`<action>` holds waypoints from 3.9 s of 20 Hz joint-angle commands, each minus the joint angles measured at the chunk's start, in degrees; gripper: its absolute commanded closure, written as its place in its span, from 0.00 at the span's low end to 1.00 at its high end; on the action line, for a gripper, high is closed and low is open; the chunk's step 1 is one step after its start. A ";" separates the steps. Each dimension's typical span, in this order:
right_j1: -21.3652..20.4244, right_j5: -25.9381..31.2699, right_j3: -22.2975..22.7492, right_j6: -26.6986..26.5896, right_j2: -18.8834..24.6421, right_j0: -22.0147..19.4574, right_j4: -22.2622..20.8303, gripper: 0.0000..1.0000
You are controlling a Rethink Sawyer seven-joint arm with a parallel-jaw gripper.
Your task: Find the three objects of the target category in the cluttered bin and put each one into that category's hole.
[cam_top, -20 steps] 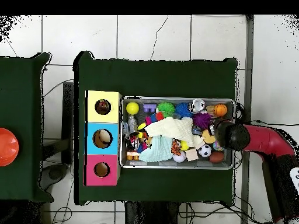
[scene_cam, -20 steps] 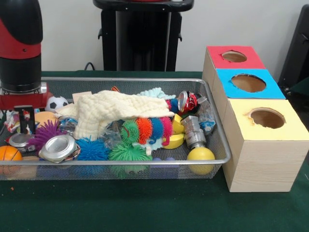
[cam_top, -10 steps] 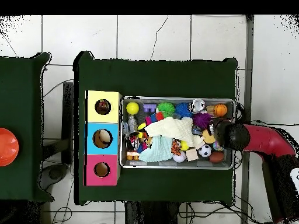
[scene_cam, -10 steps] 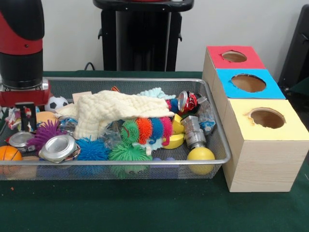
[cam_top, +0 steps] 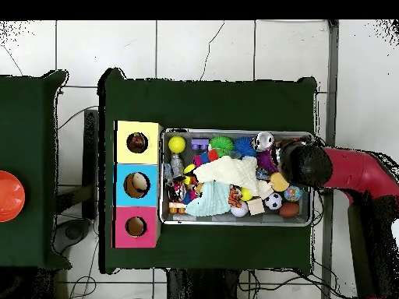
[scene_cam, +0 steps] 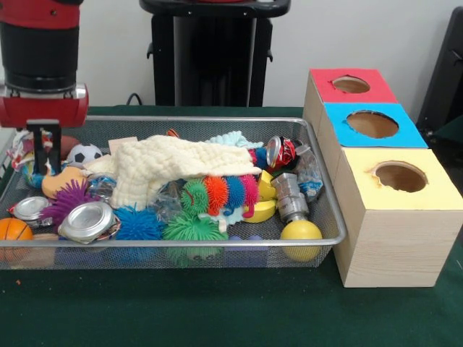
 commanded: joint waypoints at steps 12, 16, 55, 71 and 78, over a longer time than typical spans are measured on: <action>-11.70 -1.18 14.99 0.08 8.89 2.99 10.07 1.00; -11.05 -4.04 16.40 2.10 10.09 4.25 10.99 1.00; -11.75 -13.10 11.68 26.61 -9.39 33.90 32.45 1.00; -3.62 -36.44 16.57 29.97 -11.86 38.08 33.11 1.00; -1.03 -40.73 16.78 29.51 -11.24 38.02 33.65 1.00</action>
